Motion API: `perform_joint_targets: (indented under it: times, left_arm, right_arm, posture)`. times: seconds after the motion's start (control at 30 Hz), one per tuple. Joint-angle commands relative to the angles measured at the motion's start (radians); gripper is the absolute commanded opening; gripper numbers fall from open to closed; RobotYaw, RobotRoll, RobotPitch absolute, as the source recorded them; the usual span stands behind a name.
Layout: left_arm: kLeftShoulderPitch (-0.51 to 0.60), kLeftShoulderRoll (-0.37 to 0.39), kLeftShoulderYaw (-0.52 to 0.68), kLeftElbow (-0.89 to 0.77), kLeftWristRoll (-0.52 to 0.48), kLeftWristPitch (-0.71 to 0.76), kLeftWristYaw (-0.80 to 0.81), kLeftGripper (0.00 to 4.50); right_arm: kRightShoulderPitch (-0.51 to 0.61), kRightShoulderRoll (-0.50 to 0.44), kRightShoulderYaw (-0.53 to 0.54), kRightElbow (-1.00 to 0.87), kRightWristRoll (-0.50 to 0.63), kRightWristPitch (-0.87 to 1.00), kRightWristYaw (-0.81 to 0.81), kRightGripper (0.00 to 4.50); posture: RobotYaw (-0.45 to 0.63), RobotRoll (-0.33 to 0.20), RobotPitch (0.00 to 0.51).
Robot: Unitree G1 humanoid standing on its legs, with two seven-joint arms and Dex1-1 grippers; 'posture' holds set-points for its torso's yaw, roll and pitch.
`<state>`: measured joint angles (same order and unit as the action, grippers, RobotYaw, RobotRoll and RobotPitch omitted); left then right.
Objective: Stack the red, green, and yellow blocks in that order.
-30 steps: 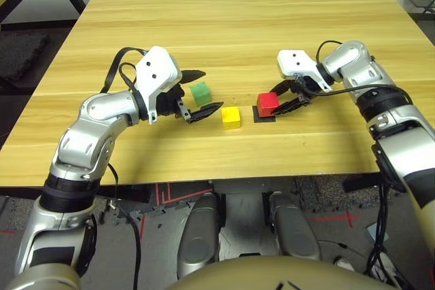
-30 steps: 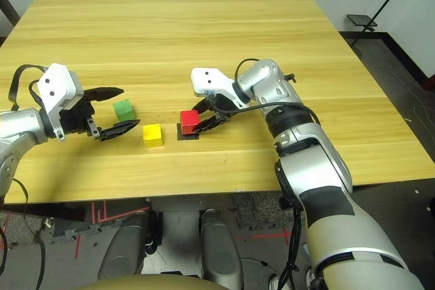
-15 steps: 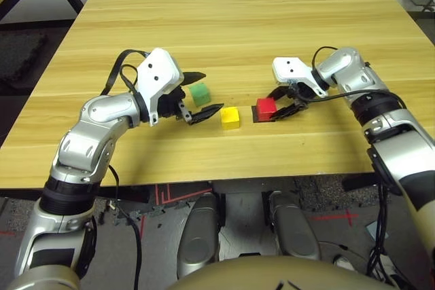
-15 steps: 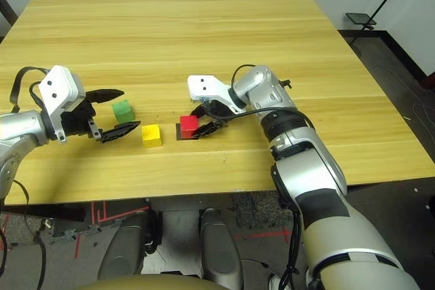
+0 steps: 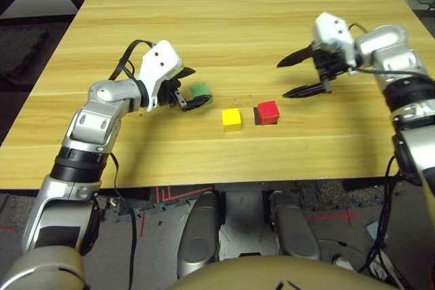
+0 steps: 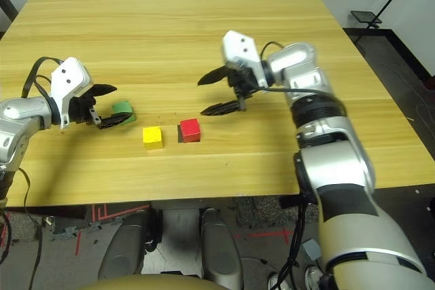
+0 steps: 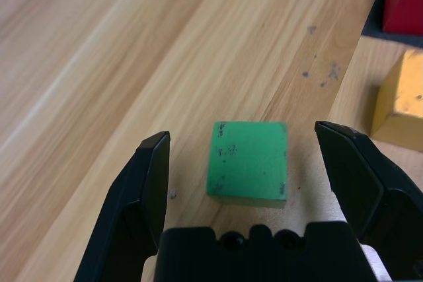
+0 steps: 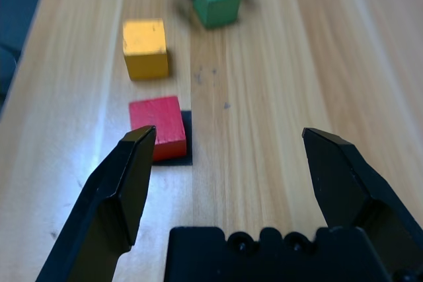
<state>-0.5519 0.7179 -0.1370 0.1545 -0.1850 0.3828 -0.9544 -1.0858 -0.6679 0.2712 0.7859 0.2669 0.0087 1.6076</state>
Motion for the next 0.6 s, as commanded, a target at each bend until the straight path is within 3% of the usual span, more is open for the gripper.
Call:
perform_joint_targets:
  times: [0.03,0.3,0.43,0.57,0.6]
  left_arm:
    - [-0.012,-0.009,-0.029,0.062,0.036,-0.056,-0.035,4.50]
    - [-0.028,-0.025,-0.058,0.148,0.082,-0.108,-0.082,4.50]
    - [-0.039,-0.029,-0.045,0.179,0.091,-0.106,-0.077,3.57]
    - [-0.060,-0.049,-0.025,0.175,0.075,-0.072,-0.065,2.20]
    - [-0.068,-0.055,-0.015,0.163,0.065,-0.045,-0.060,2.08]
  right_arm:
    - [0.019,-0.011,0.007,-0.055,0.046,0.035,0.007,4.48]
    - [0.038,0.009,-0.052,-0.108,0.030,0.089,0.007,4.48]
    - [0.051,0.019,-0.071,-0.129,0.018,0.111,0.002,4.50]
    - [0.056,0.026,-0.082,-0.133,0.010,0.123,-0.009,4.50]
    - [0.056,0.027,-0.085,-0.131,0.007,0.125,-0.013,4.50]
  posture:
    - [0.29,-0.109,0.126]
    - [0.26,-0.097,0.124]
    - [0.27,-0.095,0.122]
    - [0.27,-0.091,0.118]
    - [0.28,-0.089,0.118]
